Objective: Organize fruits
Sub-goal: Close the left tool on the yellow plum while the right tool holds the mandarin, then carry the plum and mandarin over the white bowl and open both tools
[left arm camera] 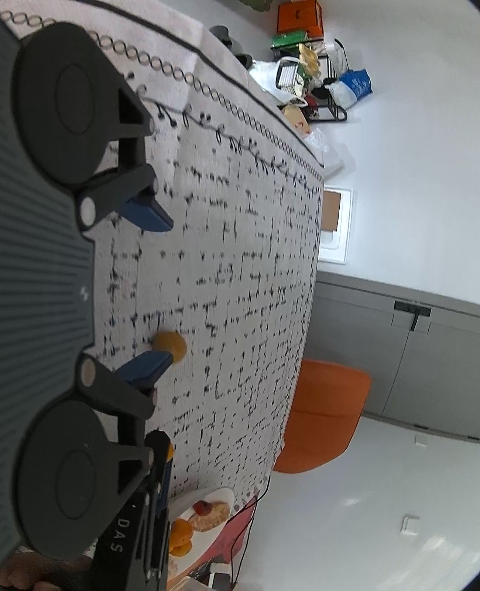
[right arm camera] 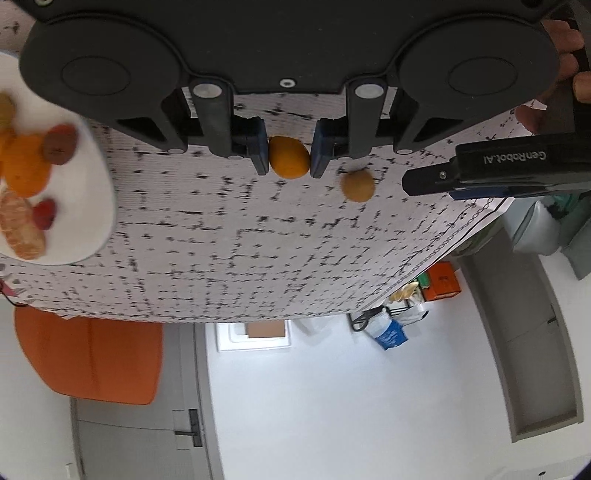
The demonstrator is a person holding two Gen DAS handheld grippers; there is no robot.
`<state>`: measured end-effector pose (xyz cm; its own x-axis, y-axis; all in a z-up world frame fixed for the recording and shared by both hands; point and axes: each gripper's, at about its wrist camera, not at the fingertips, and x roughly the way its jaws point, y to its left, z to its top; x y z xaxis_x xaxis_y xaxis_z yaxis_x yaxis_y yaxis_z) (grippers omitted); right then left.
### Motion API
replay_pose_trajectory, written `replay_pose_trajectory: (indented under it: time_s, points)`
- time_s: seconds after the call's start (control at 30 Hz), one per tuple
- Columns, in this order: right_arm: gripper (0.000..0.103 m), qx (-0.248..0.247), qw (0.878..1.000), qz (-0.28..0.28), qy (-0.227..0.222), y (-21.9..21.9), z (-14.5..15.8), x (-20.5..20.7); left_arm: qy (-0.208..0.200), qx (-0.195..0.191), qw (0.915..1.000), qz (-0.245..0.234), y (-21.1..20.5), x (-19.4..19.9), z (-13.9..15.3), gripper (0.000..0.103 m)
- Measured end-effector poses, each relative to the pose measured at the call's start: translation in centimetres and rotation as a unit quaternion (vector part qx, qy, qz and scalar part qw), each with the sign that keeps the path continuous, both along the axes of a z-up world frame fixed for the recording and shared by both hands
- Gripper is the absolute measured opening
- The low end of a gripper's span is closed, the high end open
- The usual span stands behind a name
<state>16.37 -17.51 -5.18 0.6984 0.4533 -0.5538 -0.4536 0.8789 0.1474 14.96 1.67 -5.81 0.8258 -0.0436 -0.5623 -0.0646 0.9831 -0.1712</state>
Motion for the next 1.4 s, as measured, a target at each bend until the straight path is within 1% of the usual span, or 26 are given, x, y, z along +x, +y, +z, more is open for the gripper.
replay_pose_trajectory:
  time_s: [0.13,0.3,0.47,0.57,0.63,0.67,0.7,0.77,0.83,0.9,1.17,1.4]
  points:
    - [0.022,0.004,1.000,-0.013,-0.002,-1.3,0.2,-0.1,0.001,0.003,0.9999,-0.011,-1.1,0.7,-0.1,0.067]
    - [0.022,0.012,1.000,-0.024,-0.007,-2.8,0.8,-0.2,0.005,0.006,0.9998,-0.018,-2.1,1.6,-0.4,0.060]
    - [0.022,0.018,0.999,-0.035,-0.014,-4.0,1.4,-0.5,0.006,0.008,0.9998,-0.020,-3.0,2.3,-0.6,0.059]
    - [0.022,0.021,0.999,-0.044,-0.018,-4.8,1.7,-0.5,0.013,0.008,0.9996,-0.024,-3.4,3.0,-0.9,0.055]
    - [0.022,0.025,0.998,-0.052,-0.021,-5.4,2.0,-0.6,0.027,0.005,0.9993,-0.024,-3.6,3.7,-1.3,0.050]
    - [0.022,0.027,0.998,-0.056,-0.023,-5.8,2.1,-0.7,0.032,0.003,0.9992,-0.022,-3.6,4.0,-1.4,0.044]
    - [0.022,0.027,0.998,-0.059,-0.025,-6.1,2.2,-0.7,0.029,0.006,0.9994,-0.019,-3.7,4.0,-1.5,0.036]
    - [0.022,0.029,0.997,-0.067,-0.029,-6.9,2.4,-0.9,0.033,0.004,0.9992,-0.023,-3.9,4.3,-1.5,0.024]
    - [0.022,0.031,0.996,-0.075,-0.032,-7.6,2.6,-0.9,0.028,-0.003,0.9993,-0.023,-4.1,4.3,-1.3,0.024]
    - [0.022,0.031,0.996,-0.083,-0.033,-8.4,2.6,-0.9,0.022,-0.003,0.9994,-0.025,-4.5,4.1,-0.9,0.023]
    - [0.022,0.036,0.992,-0.111,-0.037,-11.3,2.4,-1.2,0.002,-0.003,0.9985,-0.054,-7.1,3.6,0.6,0.024]
    - [0.022,0.038,0.991,-0.124,-0.036,-12.9,2.2,-1.6,-0.005,-0.001,0.9972,-0.075,-9.3,3.5,1.1,0.024]
